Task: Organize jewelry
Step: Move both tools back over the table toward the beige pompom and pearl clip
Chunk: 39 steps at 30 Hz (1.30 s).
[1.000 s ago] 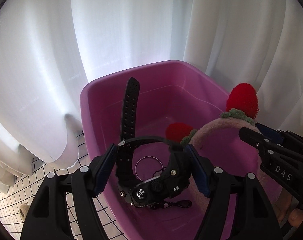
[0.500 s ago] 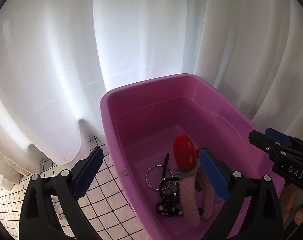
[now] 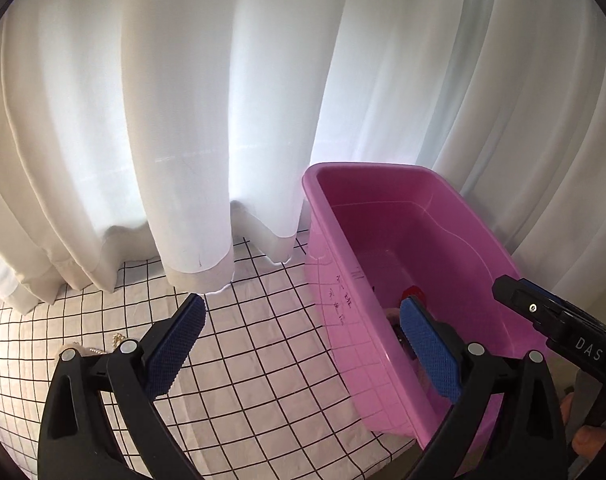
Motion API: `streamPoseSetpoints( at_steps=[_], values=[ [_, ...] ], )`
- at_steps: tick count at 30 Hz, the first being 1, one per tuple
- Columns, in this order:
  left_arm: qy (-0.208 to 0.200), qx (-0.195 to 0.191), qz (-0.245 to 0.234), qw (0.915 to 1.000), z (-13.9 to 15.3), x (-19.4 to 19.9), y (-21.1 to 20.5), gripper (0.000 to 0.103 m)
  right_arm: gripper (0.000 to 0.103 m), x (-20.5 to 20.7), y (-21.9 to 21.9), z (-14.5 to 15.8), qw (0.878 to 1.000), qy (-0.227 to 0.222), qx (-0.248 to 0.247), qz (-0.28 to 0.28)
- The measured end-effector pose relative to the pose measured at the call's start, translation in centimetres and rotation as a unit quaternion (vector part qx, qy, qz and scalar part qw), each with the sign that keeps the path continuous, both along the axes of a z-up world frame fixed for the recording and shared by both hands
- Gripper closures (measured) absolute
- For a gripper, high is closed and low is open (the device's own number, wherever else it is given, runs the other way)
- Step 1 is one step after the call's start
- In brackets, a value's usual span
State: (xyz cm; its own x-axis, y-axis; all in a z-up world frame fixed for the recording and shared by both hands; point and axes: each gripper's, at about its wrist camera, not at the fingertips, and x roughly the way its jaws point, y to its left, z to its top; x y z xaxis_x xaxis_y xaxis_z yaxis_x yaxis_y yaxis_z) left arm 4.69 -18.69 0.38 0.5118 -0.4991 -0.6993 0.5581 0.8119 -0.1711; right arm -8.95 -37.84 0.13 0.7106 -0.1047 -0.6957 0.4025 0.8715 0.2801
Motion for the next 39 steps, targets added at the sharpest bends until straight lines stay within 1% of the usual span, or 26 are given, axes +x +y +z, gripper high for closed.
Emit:
streamPoseSetpoints(
  at_steps=[7,13,17,20,25,28,34,39],
  values=[
    [0.008,0.003,0.068,0.9976,-0.7,1.0,9.2,0.006,0.04,2.9,6.8,0.1,0.998,0.0,0.004,0.067],
    [0.018,0.02,0.138,0.9901,-2.5,2.4,17.5,0.006,0.039,5.6,13.2,-0.2,0.992,0.002,0.004,0.128],
    [0.033,0.03,0.172,0.9841,-4.3,3.6,21.9,0.006,0.038,8.0,16.8,-1.9,0.986,0.016,0.014,0.163],
    [0.038,0.043,0.19,0.9802,-5.8,4.2,24.4,0.006,0.038,9.6,19.2,-3.7,0.982,0.031,0.021,0.184],
    [0.055,0.056,0.197,0.9773,-9.0,5.4,27.1,0.006,0.038,12.2,22.6,-7.2,0.975,0.051,0.021,0.217],
    [0.065,0.062,0.195,0.9766,-11.1,6.0,27.9,0.006,0.038,13.6,24.2,-9.3,0.97,0.066,0.025,0.233],
    [0.092,0.075,0.185,0.9755,-14.8,7.7,28.0,0.006,0.038,16.0,26.5,-13.3,0.963,0.095,0.028,0.251],
    [0.097,0.083,0.168,0.9774,-16.9,9.1,27.3,0.006,0.038,18.0,27.3,-15.7,0.958,0.115,0.021,0.261]
  ],
)
